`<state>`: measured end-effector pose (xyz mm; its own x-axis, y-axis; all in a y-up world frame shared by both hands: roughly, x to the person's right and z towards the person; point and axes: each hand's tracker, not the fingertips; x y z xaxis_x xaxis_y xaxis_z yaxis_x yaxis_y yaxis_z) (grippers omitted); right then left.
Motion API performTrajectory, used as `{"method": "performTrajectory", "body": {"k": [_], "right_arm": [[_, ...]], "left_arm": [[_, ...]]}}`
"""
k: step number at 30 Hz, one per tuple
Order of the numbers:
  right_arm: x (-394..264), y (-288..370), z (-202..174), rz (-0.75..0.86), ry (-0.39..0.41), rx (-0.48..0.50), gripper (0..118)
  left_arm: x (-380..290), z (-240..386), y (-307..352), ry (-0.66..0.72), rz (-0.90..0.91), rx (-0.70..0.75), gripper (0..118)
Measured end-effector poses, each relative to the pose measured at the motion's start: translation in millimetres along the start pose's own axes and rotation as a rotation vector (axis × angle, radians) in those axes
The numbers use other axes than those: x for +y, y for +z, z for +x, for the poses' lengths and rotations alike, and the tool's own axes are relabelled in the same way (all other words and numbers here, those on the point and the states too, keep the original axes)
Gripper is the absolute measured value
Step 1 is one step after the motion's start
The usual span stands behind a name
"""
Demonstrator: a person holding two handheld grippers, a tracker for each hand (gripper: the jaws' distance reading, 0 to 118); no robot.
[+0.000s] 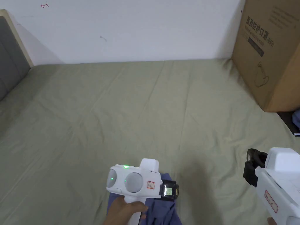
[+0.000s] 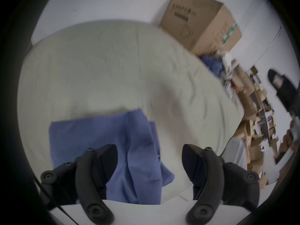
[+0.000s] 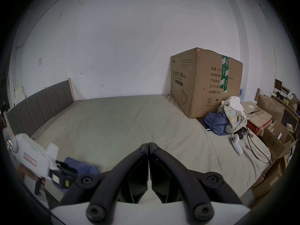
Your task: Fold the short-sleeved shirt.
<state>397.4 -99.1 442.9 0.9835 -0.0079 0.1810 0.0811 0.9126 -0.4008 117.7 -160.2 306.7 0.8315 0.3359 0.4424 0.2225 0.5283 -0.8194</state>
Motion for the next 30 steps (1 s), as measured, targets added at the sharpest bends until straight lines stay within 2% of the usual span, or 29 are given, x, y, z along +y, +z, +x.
{"method": "performTrajectory", "body": {"k": [4, 9, 10, 11, 12, 13, 14, 15, 16, 18, 30], "right_arm": [[4.9, 1.6, -4.0, 0.013, 0.004, 0.006, 0], [8.3, 1.1, -10.1, 0.017, 0.014, 0.017, 0], [8.5, 1.3, -11.2, 0.017, 0.017, 0.020, 0], [8.5, 1.4, -12.1, 0.017, 0.018, 0.021, 0], [8.4, 1.3, -12.9, 0.016, 0.020, 0.022, 0], [8.4, 1.2, -13.6, 0.015, 0.021, 0.024, 0], [8.2, 1.6, -14.2, 0.013, 0.021, 0.025, 0], [8.0, 1.7, -14.7, 0.012, 0.022, 0.026, 0], [7.9, 1.5, -15.0, 0.010, 0.024, 0.026, 0], [7.5, 1.5, -15.1, 0.007, 0.026, 0.025, 0], [3.2, -1.2, -2.8, -0.012, 0.026, 0.005, 0]], "left_arm": [[-4.7, -15.0, 41.8, 0.010, 0.176, 0.062, 89], [-17.4, -40.5, 56.4, -0.003, 0.279, 0.202, 87], [-20.8, -44.8, 55.9, -0.008, 0.287, 0.228, 79], [-25.1, -48.7, 55.0, -0.010, 0.302, 0.240, 66], [-31.1, -52.6, 50.7, -0.023, 0.334, 0.254, 46], [-37.3, -55.6, 48.8, -0.031, 0.358, 0.263, 31], [-42.4, -58.2, 46.1, -0.031, 0.366, 0.253, 24], [-46.3, -61.3, 42.7, -0.035, 0.363, 0.246, 24], [-50.0, -64.0, 39.1, -0.027, 0.361, 0.228, 5], [-59.6, -65.4, 31.6, -0.031, 0.366, 0.210, 0], [-81.6, -16.0, -41.9, -0.146, 0.194, 0.116, 0]]}}
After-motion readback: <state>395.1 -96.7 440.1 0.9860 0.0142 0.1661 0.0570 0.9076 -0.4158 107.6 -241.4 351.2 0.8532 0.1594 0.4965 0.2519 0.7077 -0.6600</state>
